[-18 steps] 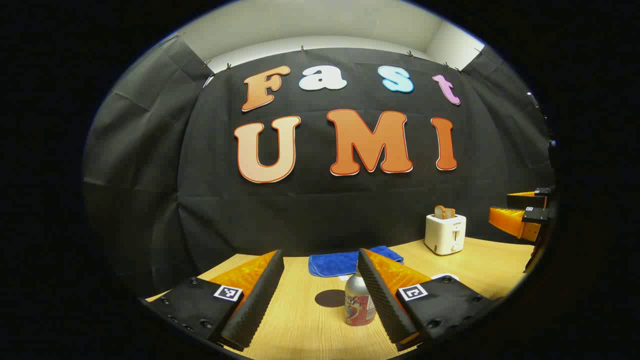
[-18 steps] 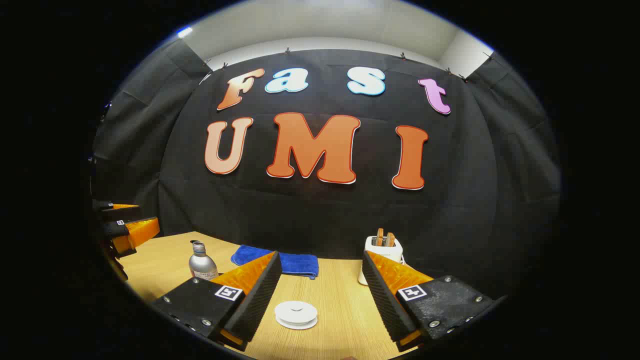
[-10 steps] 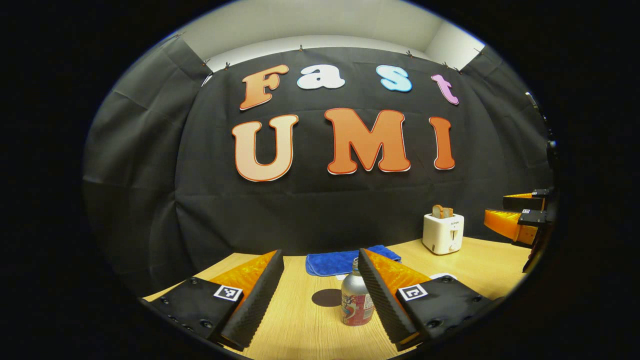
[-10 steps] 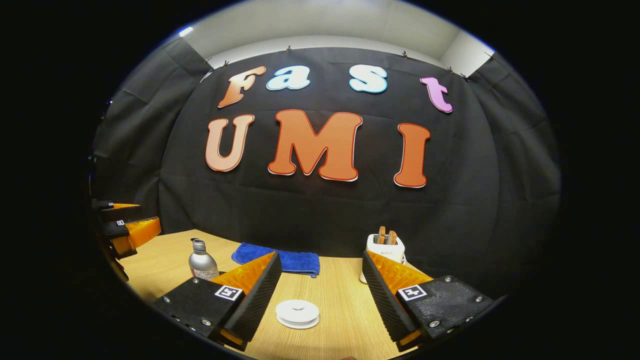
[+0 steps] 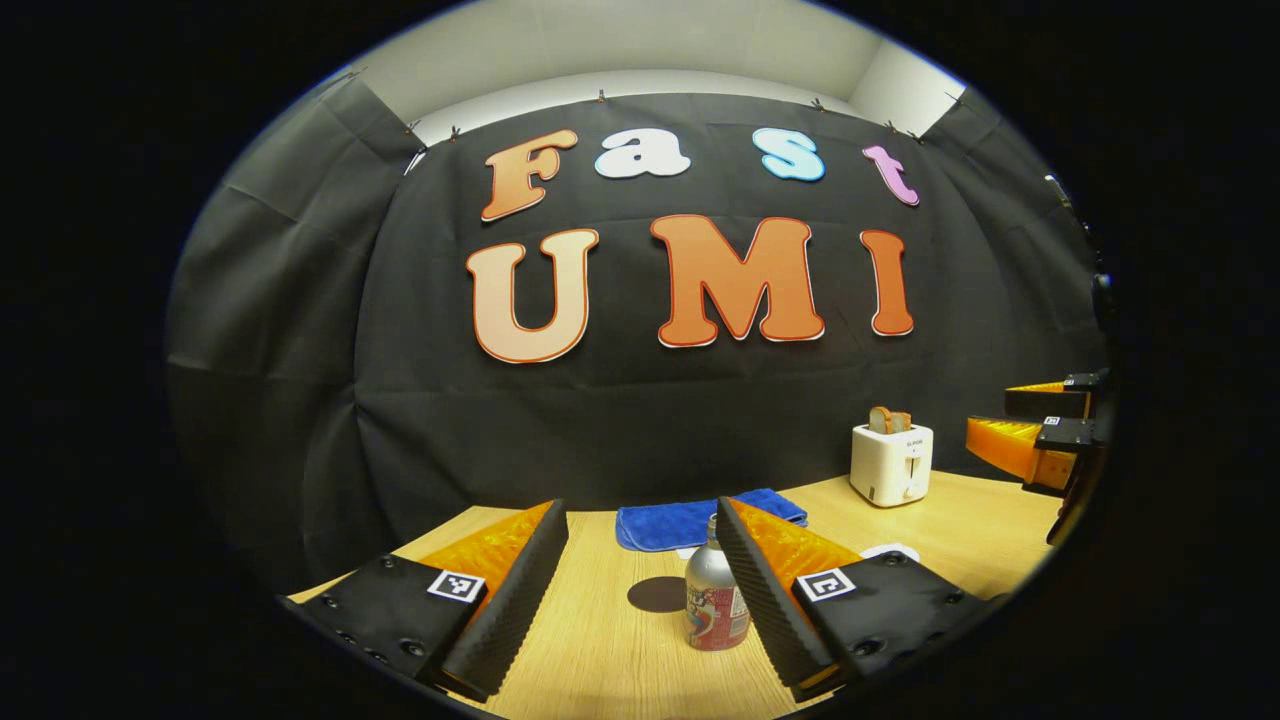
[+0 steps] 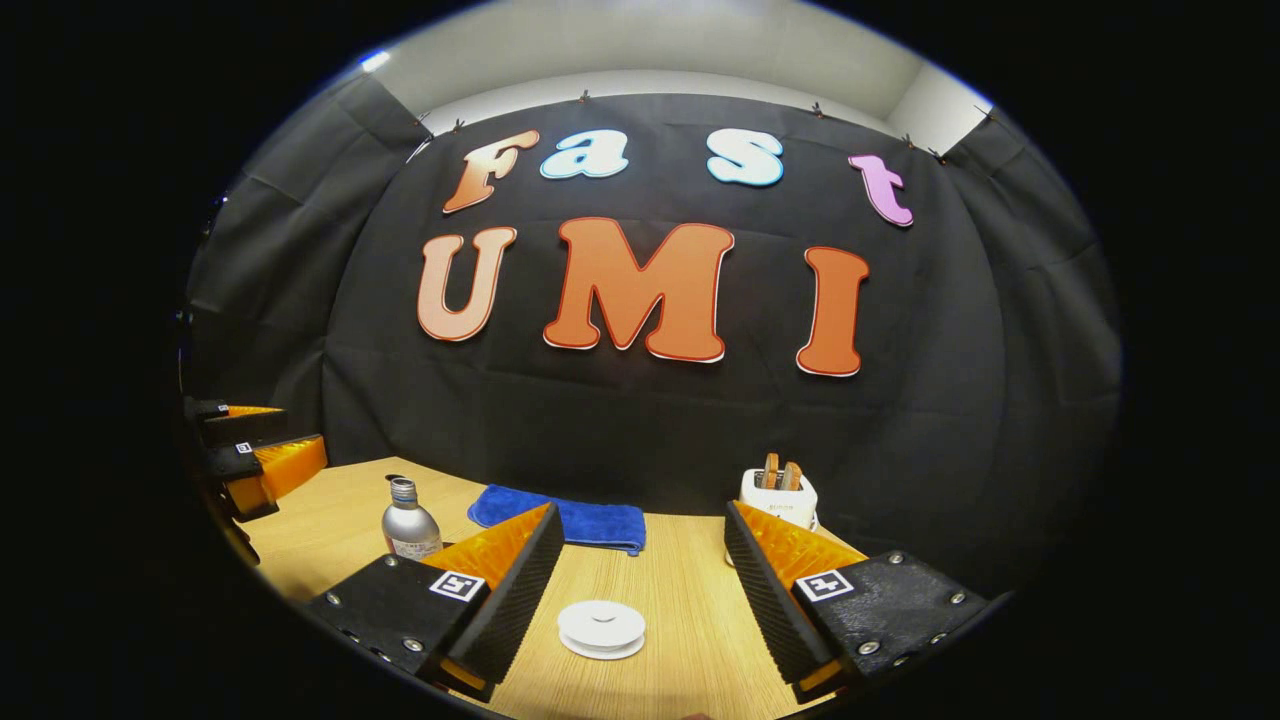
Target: Open the teacup lid with one hand, grasp the water bottle and pour water into the teacup with the other hand; after pouring, place the water bottle on the coaster and then close the teacup lid.
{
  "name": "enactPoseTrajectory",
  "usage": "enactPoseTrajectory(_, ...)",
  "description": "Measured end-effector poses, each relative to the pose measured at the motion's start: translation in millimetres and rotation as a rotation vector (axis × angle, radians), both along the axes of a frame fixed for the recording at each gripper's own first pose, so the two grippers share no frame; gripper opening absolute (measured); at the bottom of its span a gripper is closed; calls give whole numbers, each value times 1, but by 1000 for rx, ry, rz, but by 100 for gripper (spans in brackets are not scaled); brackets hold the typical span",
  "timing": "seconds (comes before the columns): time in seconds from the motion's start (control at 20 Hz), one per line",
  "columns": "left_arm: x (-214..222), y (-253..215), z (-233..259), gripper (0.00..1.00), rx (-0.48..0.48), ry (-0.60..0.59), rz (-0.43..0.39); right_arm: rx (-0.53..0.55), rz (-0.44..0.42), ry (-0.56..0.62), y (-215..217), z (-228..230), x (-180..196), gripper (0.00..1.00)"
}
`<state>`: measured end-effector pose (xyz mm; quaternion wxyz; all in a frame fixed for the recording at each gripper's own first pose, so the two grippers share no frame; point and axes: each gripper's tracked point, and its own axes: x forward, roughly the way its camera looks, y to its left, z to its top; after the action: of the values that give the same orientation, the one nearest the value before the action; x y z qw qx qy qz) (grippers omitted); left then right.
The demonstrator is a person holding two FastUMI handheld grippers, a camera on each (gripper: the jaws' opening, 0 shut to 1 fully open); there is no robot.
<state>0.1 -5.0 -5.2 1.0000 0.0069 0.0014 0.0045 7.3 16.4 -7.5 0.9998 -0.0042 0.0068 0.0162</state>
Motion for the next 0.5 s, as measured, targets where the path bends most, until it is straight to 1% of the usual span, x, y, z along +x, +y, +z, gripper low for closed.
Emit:
enactPoseTrajectory(0.15, -2, 1, -1, 97, 11, 1, 4, -16, 16, 17, 7, -17, 10, 95)
enactPoseTrajectory(0.5, -5, -1, -6, 97, 37, 4, 7, -51, 73, 155, 25, -82, 36, 94)
